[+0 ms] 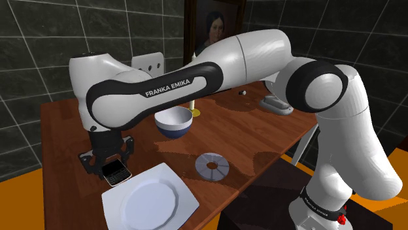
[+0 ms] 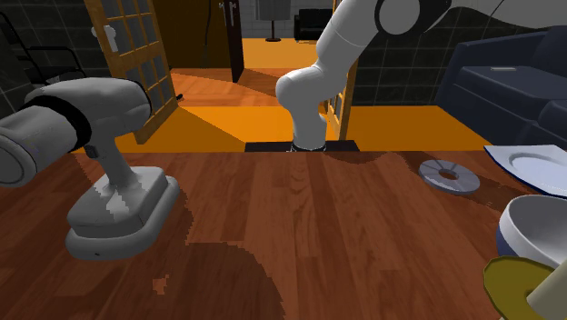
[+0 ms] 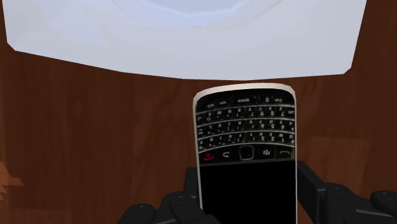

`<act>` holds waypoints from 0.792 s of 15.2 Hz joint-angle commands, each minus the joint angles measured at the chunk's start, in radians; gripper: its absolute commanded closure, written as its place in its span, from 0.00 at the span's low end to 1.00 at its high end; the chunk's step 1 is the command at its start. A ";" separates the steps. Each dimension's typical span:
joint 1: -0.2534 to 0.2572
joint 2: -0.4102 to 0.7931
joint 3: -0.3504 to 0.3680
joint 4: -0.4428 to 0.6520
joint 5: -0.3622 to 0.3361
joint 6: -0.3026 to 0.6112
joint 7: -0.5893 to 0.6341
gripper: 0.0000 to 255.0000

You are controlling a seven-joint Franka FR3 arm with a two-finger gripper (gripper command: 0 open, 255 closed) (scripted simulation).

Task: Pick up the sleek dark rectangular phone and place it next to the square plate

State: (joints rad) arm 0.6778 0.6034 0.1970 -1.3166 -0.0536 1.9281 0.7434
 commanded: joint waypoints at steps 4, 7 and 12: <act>0.000 0.000 0.000 -0.001 0.000 0.001 0.000 1.00; 0.000 0.000 0.000 -0.001 0.000 0.001 0.000 0.00; -0.001 -0.013 0.001 0.046 0.002 -0.058 -0.002 0.00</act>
State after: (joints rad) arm 0.6770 0.5975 0.1974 -1.2815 -0.0523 1.8883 0.7414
